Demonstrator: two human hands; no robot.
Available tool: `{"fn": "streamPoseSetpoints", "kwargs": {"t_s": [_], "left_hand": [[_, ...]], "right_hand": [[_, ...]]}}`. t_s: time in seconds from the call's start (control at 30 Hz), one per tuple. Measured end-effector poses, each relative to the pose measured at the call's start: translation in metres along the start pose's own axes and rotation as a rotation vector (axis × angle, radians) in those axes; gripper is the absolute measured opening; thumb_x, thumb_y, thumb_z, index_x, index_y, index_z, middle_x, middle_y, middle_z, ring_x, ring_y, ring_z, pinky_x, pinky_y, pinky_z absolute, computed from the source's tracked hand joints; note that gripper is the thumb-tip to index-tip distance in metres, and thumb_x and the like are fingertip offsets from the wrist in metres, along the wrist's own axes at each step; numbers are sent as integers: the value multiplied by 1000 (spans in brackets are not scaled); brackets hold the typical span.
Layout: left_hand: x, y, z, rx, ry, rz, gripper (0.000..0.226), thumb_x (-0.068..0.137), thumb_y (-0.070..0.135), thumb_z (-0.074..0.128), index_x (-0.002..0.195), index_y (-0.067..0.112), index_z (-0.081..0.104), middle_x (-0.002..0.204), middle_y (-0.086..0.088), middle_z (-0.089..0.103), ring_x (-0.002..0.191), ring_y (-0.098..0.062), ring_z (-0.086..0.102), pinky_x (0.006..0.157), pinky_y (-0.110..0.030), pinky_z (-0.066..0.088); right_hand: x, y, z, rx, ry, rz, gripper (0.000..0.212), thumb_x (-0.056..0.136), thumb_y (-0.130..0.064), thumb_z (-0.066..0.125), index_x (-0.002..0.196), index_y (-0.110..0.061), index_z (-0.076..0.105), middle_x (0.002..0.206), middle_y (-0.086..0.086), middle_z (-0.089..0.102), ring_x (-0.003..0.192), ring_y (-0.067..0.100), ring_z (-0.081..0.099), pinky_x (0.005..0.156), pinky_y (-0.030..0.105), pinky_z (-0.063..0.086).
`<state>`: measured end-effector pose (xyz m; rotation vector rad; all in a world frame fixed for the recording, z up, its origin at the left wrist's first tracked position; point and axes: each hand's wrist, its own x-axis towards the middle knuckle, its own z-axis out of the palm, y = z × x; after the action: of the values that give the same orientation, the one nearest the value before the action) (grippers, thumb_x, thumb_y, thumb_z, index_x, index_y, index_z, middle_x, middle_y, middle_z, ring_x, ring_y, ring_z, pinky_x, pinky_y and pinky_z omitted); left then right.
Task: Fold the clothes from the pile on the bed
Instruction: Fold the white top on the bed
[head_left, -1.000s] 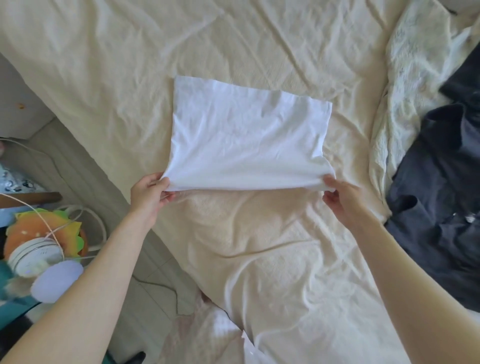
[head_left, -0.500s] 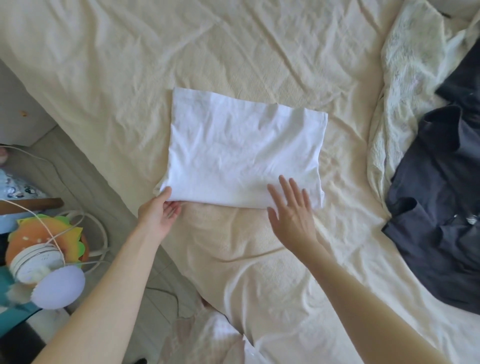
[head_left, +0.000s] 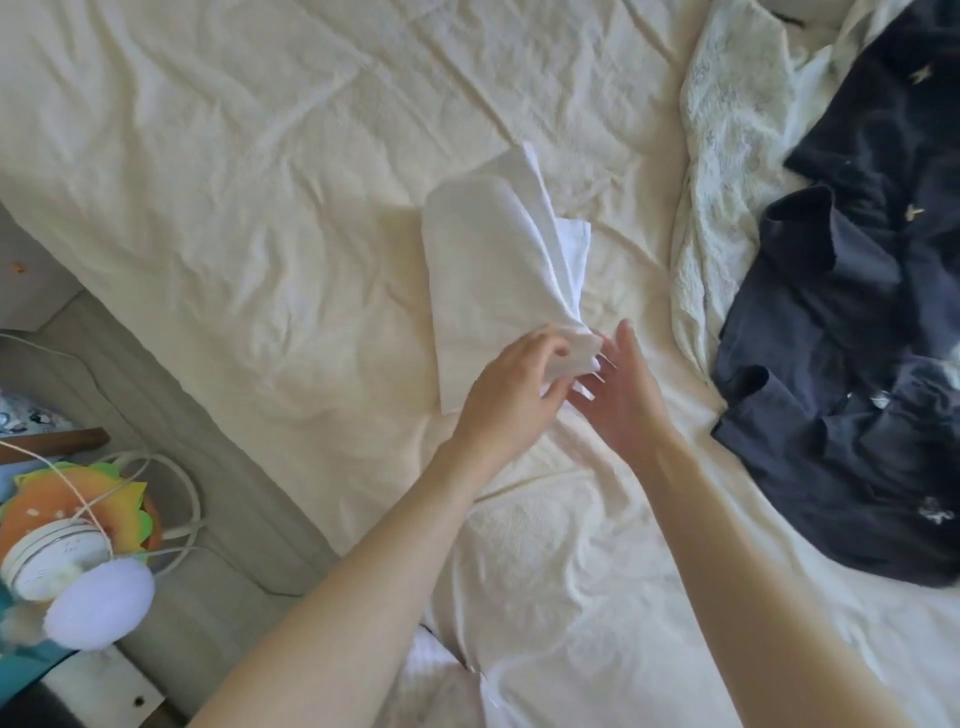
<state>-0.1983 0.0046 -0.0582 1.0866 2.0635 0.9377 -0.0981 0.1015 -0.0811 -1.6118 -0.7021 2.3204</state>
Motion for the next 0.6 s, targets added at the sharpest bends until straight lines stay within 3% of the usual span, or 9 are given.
{"fn": "streamPoseSetpoints", "kwargs": {"t_s": [0.1, 0.23, 0.33, 0.47, 0.6], "left_hand": [[-13, -25, 14, 350, -65, 29, 35, 80, 2, 62, 115, 0, 59, 121, -15, 57, 116, -32, 52, 96, -40, 40], [-28, -69, 3, 581, -28, -144, 41, 81, 10, 64, 121, 9, 56, 130, -15, 47, 116, -33, 45, 91, -40, 38], [-30, -84, -4, 620, -88, -96, 28, 78, 8, 67, 106, 7, 63, 125, -18, 52, 113, -36, 49, 85, -43, 42], [-32, -88, -8, 582, -58, 34, 17, 65, -8, 72, 74, 3, 64, 104, -17, 65, 94, -37, 62, 69, -41, 50], [-39, -90, -12, 582, -122, 131, 17, 69, -9, 72, 80, 2, 65, 114, -20, 63, 107, -38, 61, 75, -42, 53]], "right_hand": [[10, -3, -3, -206, 110, 6, 26, 95, -40, 52, 94, -16, 63, 75, -7, 69, 80, 13, 65, 77, 30, 54], [28, 2, -1, -365, 262, -7, 9, 90, -15, 62, 81, -15, 60, 81, 1, 61, 75, 14, 60, 60, 24, 52], [30, 4, -2, -405, 273, -38, 9, 85, -4, 59, 79, -11, 58, 80, 3, 60, 72, 15, 60, 62, 27, 54], [20, 10, -14, -443, 258, -49, 8, 84, -3, 59, 80, -10, 58, 85, 5, 61, 78, 18, 62, 63, 26, 56], [20, 20, -27, -511, 327, -51, 6, 86, -8, 61, 83, -13, 61, 85, 1, 61, 84, 18, 61, 72, 27, 55]]}}
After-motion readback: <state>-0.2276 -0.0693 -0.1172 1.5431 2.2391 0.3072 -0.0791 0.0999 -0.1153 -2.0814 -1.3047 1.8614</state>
